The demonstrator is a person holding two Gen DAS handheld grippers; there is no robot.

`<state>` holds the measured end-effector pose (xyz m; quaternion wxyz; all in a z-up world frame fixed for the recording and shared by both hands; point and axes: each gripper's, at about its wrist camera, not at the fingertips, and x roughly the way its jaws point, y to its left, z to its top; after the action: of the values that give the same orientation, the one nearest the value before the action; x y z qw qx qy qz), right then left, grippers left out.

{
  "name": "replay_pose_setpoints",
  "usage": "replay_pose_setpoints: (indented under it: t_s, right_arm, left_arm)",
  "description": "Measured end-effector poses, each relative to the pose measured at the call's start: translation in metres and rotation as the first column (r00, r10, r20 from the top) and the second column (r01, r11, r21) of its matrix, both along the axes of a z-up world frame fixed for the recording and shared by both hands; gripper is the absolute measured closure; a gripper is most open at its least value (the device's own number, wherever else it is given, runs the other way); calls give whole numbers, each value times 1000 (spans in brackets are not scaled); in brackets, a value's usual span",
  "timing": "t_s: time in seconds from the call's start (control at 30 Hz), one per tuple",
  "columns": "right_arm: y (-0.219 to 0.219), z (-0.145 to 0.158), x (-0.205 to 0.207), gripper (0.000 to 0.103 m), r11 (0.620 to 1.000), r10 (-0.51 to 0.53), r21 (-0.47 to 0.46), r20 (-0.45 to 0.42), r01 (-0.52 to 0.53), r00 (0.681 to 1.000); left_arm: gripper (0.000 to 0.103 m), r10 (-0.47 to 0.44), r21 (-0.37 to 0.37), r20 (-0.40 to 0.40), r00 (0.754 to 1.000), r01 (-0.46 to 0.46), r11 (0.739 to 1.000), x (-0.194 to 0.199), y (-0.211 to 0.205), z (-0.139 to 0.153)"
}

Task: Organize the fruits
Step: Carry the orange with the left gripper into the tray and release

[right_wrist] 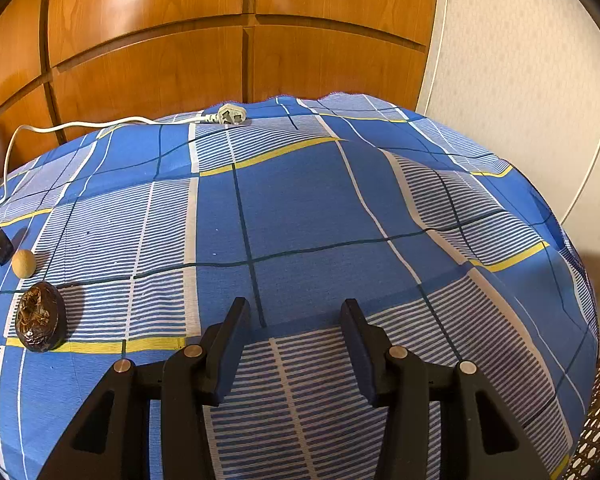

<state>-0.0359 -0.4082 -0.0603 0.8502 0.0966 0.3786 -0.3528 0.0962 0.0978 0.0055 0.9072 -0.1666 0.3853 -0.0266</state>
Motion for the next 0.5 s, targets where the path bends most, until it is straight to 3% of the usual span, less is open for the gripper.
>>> replay_pose_setpoints:
  t_s: [0.37, 0.5]
  right_arm:
    - [0, 0, -1, 55, 1000, 0, -1, 1, 0, 1000]
    - [0, 0, -1, 55, 1000, 0, -1, 1, 0, 1000]
  left_arm:
    - [62, -31, 86, -16, 999, 32, 996, 31, -10, -12]
    - [44, -21, 109, -9, 1000, 22, 994, 31, -12, -15]
